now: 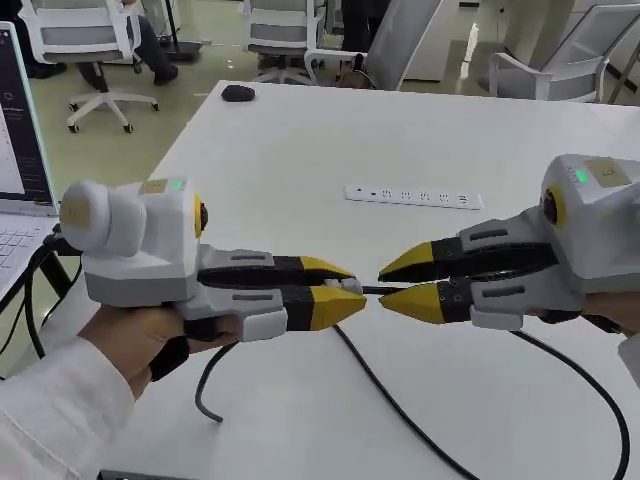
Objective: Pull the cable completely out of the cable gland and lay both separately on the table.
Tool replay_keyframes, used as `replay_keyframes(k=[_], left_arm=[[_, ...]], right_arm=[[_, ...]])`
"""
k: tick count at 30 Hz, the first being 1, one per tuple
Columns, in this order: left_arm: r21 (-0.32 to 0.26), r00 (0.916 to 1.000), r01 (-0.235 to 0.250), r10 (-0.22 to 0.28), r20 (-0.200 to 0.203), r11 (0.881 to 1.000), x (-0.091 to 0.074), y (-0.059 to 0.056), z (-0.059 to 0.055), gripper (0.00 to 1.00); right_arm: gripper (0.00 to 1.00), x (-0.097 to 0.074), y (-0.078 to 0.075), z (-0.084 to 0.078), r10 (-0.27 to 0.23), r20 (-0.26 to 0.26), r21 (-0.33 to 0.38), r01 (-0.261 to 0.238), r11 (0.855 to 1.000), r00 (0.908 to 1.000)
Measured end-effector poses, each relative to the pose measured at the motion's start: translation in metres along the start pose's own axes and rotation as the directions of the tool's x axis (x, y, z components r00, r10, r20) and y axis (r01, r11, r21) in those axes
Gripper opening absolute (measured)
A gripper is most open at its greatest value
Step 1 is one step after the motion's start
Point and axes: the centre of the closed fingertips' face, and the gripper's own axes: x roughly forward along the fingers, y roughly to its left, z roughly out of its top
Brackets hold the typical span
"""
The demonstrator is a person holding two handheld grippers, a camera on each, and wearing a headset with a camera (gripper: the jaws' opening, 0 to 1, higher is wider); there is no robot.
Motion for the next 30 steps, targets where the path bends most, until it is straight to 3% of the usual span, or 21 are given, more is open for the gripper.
replay_keyframes(k=[18,30], left_arm=[[0.008,0.9999,-0.002,0.002,-0.012,1.000,-0.004,0.002,-0.003,0.16],[0.002,0.9997,-0.019,0.019,-0.015,1.000,-0.014,0.008,-0.003,0.16]], right_arm=[[0.04,-0.002,-0.001,-0.006,-0.002,0.020,0.020,0.001,1.000,0.9998],[0.04,-0.026,-0.007,-0.034,-0.060,-0.009,0.080,0.060,0.995,0.9982]])
